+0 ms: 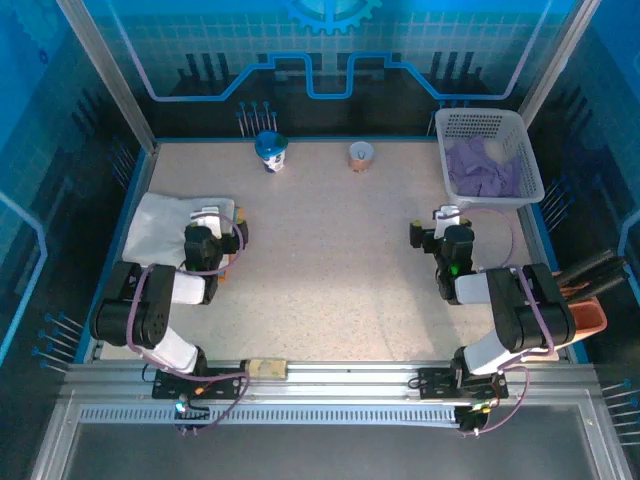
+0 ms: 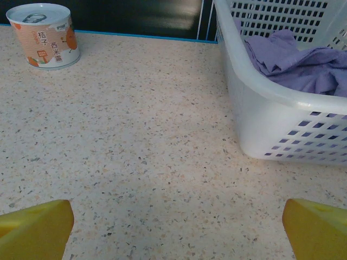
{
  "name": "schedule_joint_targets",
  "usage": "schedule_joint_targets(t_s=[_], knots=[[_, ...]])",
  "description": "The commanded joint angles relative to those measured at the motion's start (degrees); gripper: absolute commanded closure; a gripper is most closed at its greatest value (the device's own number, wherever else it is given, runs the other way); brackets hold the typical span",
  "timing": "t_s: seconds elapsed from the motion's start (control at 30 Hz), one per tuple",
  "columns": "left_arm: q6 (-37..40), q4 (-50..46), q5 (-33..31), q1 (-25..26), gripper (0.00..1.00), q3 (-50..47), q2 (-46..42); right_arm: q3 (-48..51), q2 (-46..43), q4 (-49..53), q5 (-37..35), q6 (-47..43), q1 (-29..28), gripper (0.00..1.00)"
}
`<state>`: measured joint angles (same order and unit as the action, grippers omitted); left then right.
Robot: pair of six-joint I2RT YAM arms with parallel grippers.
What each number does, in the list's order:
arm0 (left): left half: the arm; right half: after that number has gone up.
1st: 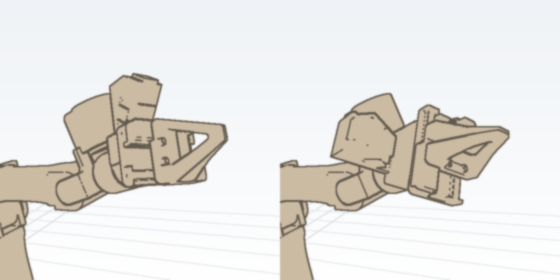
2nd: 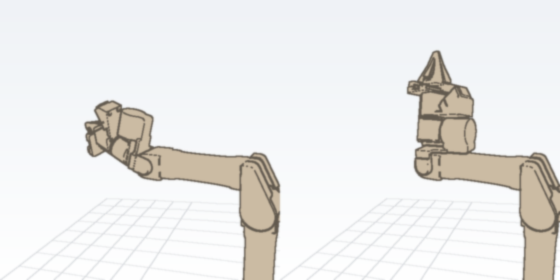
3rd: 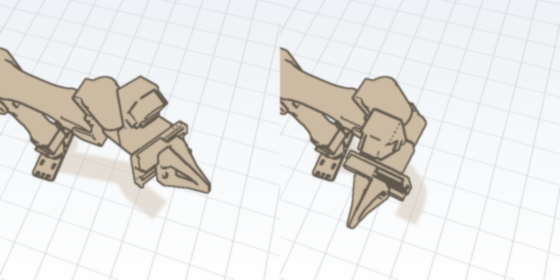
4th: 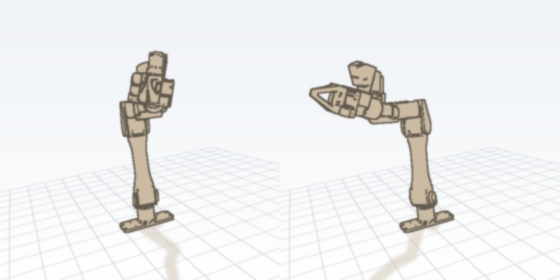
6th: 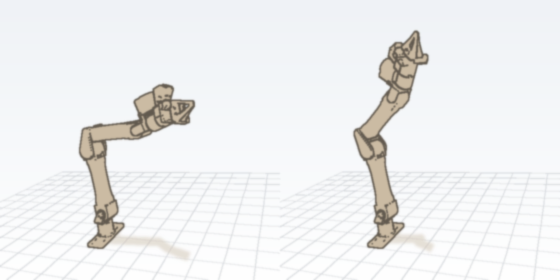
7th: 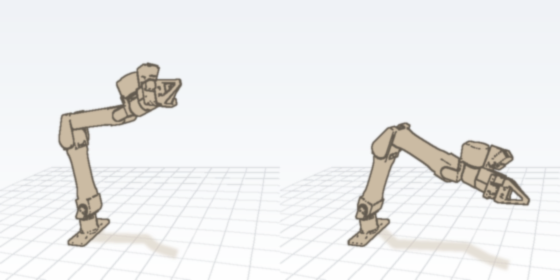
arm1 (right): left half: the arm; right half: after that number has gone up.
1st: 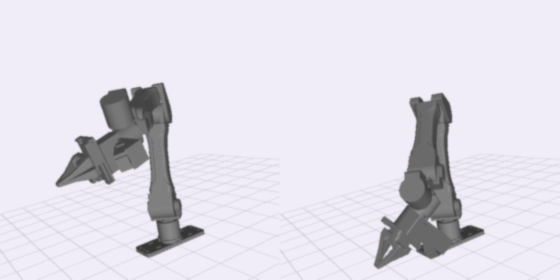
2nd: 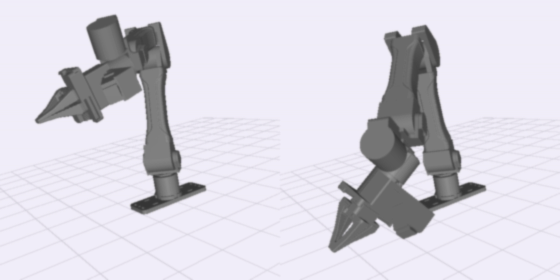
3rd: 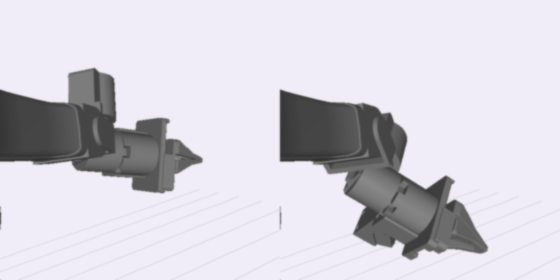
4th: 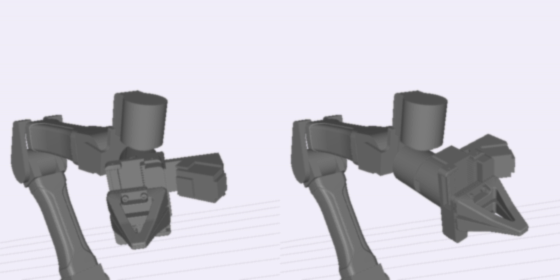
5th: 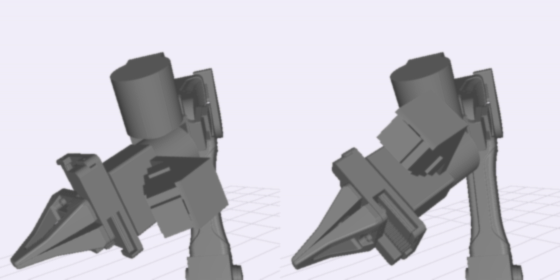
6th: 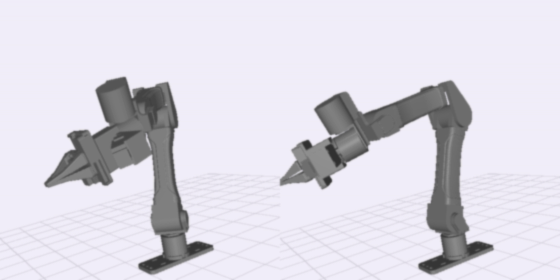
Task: Fold and stack the t-shirts
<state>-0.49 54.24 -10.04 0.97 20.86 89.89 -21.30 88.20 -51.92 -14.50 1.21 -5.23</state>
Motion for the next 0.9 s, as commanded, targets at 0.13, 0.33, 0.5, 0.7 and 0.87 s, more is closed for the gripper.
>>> schedule_joint_targets(t_s=[0.13, 0.33, 0.5, 0.7, 0.87], knots=[[0.1, -0.71, 1.17, 0.25, 0.01, 0.77, -0.78, -0.47, 0.21, -1.55, 0.35, -0.59, -0.41, 0.0], [-0.03, -0.8, 1.34, 0.22, 0.01, 0.88, -0.76, -0.41, 0.19, -1.57, 0.43, -0.59, -0.46, 0.0], [-0.03, -0.69, 1.28, 0.23, 0.01, 0.8, -0.77, -0.4, 0.21, -1.51, 0.39, -0.5, -0.47, 0.0], [0.06, -0.71, 1.25, 0.25, 0.01, 0.8, -0.74, -0.37, 0.21, -1.51, 0.42, -0.57, -0.42, 0.0], [0.37, 0.33, 0.43, 0.58, 0.01, 0.06, -1.34, -0.43, -1.1, -0.77, -3.54, -0.82, -1.82, 0.0]])
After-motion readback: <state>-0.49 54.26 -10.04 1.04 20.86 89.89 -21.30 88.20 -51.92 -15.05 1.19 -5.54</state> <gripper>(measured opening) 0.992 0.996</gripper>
